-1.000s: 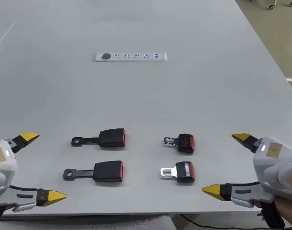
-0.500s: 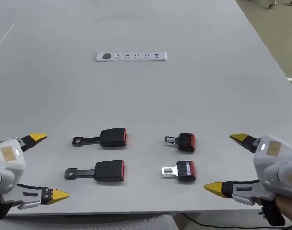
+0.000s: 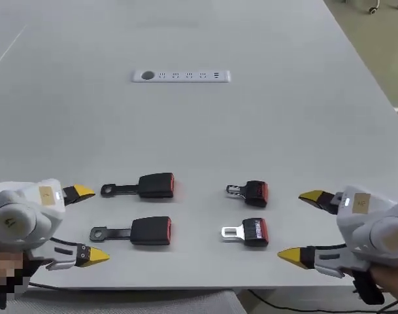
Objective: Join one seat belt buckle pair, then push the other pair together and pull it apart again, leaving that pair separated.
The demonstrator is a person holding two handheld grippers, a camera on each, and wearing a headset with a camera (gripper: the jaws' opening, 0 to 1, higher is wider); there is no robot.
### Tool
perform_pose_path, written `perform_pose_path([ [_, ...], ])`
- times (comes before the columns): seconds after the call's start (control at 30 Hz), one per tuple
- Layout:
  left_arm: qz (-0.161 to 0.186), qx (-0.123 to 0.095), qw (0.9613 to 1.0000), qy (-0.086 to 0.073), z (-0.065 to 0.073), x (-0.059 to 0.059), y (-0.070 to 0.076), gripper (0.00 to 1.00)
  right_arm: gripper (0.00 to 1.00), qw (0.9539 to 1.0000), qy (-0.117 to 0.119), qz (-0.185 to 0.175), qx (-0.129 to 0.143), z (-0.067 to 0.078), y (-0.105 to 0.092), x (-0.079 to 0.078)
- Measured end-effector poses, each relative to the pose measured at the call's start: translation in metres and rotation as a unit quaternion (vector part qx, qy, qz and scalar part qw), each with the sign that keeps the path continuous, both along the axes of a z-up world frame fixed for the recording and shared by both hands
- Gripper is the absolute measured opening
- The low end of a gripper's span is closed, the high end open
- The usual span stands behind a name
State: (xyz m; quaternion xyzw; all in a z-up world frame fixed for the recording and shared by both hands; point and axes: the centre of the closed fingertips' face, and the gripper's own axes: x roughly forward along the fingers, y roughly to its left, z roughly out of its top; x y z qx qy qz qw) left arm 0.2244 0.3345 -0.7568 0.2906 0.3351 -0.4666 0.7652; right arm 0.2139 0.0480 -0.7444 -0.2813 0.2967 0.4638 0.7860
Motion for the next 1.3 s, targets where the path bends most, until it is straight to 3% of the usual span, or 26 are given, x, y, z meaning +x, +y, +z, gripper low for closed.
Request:
perform_pose_path([
  [0.13,-0.028,-0.001,0.9995,0.016,-0.006,-0.006,-0.015,0.64,0.53,0.9994,0.017,0.031,-0.002,-0.006,0.009,-0.004],
  [0.3,-0.038,-0.001,0.9990,0.024,-0.012,-0.008,-0.022,0.62,0.50,0.9984,0.020,0.052,-0.011,-0.012,0.017,-0.003],
  [0.47,-0.058,0.013,0.9977,0.034,-0.025,-0.010,-0.025,0.62,0.49,0.9970,0.029,0.069,-0.020,-0.018,0.022,-0.001],
  [0.83,-0.077,0.015,0.9955,0.052,-0.045,-0.003,-0.037,0.59,0.46,0.9934,0.045,0.100,-0.034,-0.036,0.032,0.006],
  [1.0,-0.083,0.026,0.9942,0.064,-0.056,-0.002,-0.041,0.58,0.45,0.9915,0.055,0.111,-0.039,-0.046,0.036,0.007],
  [1.2,-0.097,0.030,0.9923,0.071,-0.062,-0.004,-0.047,0.54,0.43,0.9895,0.062,0.121,-0.050,-0.056,0.038,0.013],
  [1.3,-0.092,0.036,0.9925,0.072,-0.065,0.002,-0.047,0.52,0.43,0.9882,0.069,0.126,-0.053,-0.061,0.039,0.014],
])
